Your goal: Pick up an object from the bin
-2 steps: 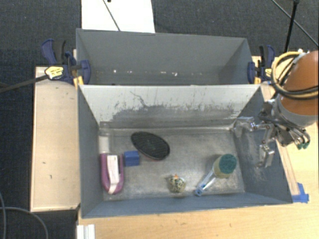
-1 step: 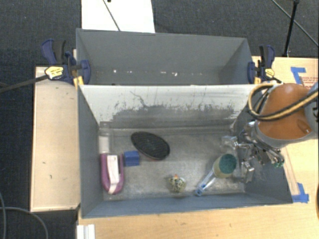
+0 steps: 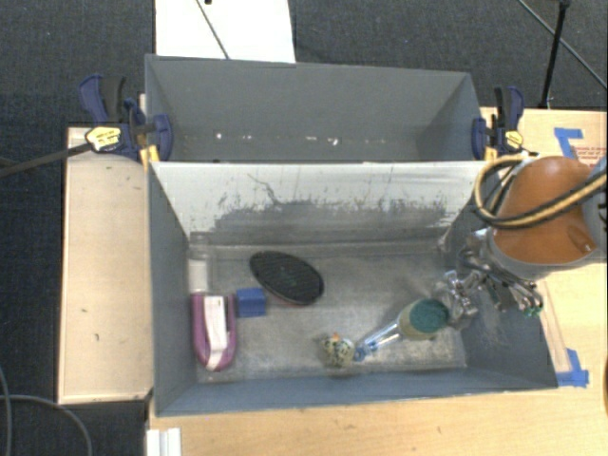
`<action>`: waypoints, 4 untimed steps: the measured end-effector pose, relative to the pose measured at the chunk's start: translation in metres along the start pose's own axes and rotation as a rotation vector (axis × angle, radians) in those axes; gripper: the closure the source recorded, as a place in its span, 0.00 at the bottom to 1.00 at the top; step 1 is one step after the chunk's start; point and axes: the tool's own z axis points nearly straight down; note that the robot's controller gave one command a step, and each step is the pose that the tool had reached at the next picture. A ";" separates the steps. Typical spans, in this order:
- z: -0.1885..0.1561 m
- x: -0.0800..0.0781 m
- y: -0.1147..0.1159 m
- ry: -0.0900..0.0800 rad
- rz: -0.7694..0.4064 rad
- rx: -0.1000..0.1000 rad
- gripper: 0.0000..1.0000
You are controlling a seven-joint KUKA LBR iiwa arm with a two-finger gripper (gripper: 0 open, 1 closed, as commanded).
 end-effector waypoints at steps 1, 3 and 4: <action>-0.227 0.004 0.023 -0.007 0.069 0.004 1.00; -0.080 0.021 0.043 0.009 -0.040 -0.006 0.00; 0.007 0.010 0.040 0.005 -0.369 -0.005 0.00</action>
Offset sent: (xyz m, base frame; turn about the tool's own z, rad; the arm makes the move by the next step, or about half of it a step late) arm -0.0137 0.0212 0.2216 0.0733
